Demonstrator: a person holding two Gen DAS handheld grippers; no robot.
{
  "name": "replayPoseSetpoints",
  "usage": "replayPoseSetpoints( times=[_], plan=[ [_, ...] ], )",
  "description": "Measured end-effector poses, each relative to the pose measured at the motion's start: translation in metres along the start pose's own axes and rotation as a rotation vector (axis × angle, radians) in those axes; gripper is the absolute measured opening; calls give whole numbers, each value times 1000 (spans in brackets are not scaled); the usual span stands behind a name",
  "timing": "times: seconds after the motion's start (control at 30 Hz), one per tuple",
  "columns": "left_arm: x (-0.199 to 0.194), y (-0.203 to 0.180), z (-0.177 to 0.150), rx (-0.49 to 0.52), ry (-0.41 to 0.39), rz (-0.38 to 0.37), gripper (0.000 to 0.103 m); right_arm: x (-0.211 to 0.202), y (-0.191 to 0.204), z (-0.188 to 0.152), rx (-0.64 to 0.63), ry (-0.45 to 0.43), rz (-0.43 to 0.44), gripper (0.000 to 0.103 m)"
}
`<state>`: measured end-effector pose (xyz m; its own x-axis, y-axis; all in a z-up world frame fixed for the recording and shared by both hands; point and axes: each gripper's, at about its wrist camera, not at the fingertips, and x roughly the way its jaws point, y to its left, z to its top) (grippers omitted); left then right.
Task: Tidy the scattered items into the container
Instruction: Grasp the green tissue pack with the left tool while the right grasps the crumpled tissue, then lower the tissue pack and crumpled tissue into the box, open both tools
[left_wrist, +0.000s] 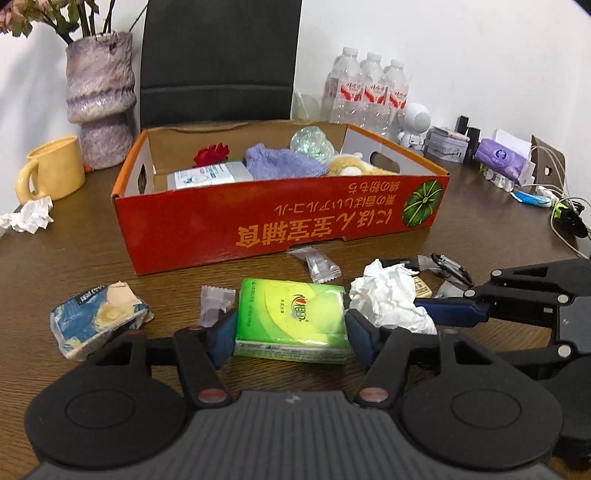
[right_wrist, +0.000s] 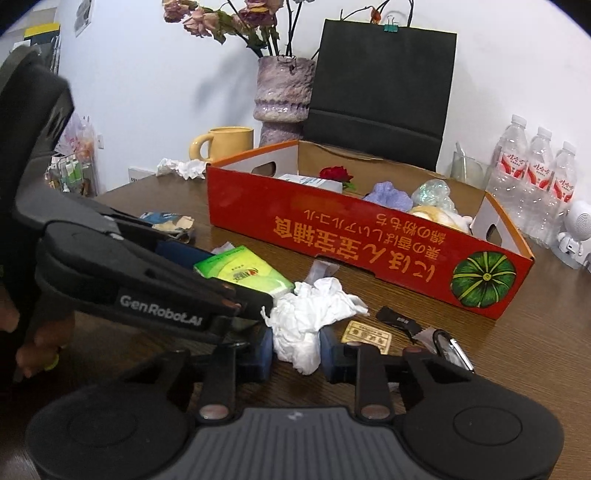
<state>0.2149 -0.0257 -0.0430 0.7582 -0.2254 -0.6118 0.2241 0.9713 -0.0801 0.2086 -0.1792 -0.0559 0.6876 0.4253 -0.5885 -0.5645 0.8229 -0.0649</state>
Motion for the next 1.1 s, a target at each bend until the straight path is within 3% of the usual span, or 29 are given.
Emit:
replayPoseSetpoints(
  times=[0.33, 0.6, 0.8, 0.93, 1.1],
  plan=[
    [-38, 9, 5, -87, -118, 19, 63, -21, -11, 0, 50, -64, -14, 23],
    [-71, 19, 59, -131, -267, 91, 63, -56, -60, 37, 198, -191, -28, 23],
    [-40, 28, 103, -209, -300, 119, 64, -39, -92, 80, 224, -213, -73, 23],
    [-5, 45, 121, -276, -270, 140, 64, -5, -112, 100, 264, -204, -92, 23],
    [35, 61, 133, -299, -207, 193, 64, 48, -128, 118, 285, -127, -85, 24]
  ],
)
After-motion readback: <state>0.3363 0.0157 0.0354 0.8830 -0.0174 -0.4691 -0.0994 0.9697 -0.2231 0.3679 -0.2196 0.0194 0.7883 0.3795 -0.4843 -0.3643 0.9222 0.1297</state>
